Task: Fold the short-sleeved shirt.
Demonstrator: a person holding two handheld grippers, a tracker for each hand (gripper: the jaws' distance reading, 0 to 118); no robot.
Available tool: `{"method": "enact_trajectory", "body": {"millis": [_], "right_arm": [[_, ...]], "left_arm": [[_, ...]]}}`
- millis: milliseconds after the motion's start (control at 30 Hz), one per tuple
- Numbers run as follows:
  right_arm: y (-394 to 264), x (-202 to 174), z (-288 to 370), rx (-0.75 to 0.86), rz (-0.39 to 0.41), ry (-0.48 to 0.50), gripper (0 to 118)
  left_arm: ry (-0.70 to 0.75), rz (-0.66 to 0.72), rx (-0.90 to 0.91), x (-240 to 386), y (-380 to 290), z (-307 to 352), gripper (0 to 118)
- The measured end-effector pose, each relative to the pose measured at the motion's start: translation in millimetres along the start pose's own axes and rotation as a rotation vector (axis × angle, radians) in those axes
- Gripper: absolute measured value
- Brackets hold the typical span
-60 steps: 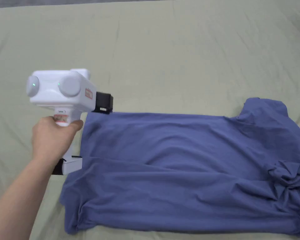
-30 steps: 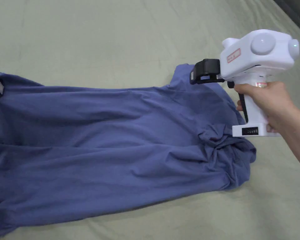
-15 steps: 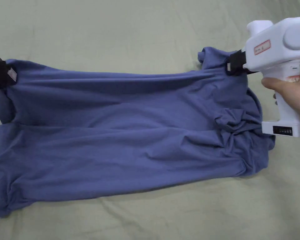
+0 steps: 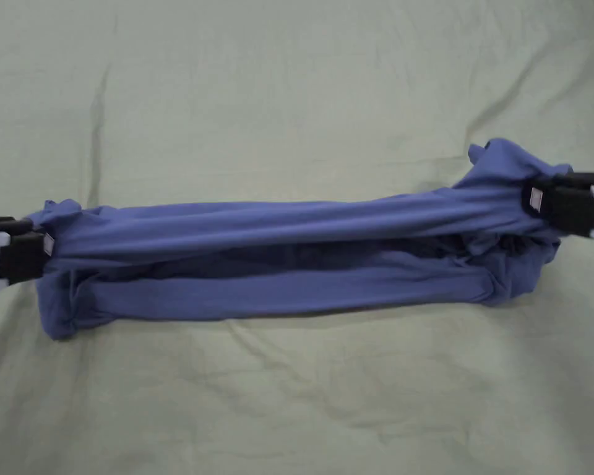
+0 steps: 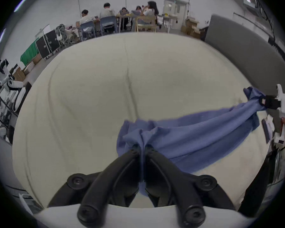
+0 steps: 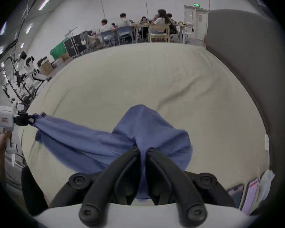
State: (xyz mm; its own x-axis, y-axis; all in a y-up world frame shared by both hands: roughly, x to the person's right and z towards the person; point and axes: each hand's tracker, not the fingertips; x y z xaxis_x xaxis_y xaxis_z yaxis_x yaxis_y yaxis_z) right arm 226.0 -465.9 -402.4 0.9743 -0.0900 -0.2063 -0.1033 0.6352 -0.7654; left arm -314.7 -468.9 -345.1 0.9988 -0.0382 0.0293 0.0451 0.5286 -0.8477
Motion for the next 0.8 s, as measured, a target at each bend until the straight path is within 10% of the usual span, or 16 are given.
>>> {"method": "enact_trajectory", "body": {"millis": [367, 433, 467, 533, 800], "right_arm": [[-44, 3, -28, -0.111, -0.048, 0.01, 4], [-39, -2, -26, -0.114, -0.029, 0.003, 33], [-37, -4, -22, -0.119, -0.033, 0.004, 74], [-37, -11, -14, -0.1, -0.049, 0.026, 110], [-42, -82, 90, 0.124, 0.08, -0.104, 110]], "left_arm": [[0.104, -0.135, -0.122, 35, -22, -42, 3], [0.078, -0.052, -0.116, 28, -19, -39, 36], [0.058, -0.004, -0.102, 20, -19, -37, 58], [0.038, 0.062, -0.09, 11, -20, -26, 67], [0.141, 0.196, 0.229, 14, -61, 110, 88]]}}
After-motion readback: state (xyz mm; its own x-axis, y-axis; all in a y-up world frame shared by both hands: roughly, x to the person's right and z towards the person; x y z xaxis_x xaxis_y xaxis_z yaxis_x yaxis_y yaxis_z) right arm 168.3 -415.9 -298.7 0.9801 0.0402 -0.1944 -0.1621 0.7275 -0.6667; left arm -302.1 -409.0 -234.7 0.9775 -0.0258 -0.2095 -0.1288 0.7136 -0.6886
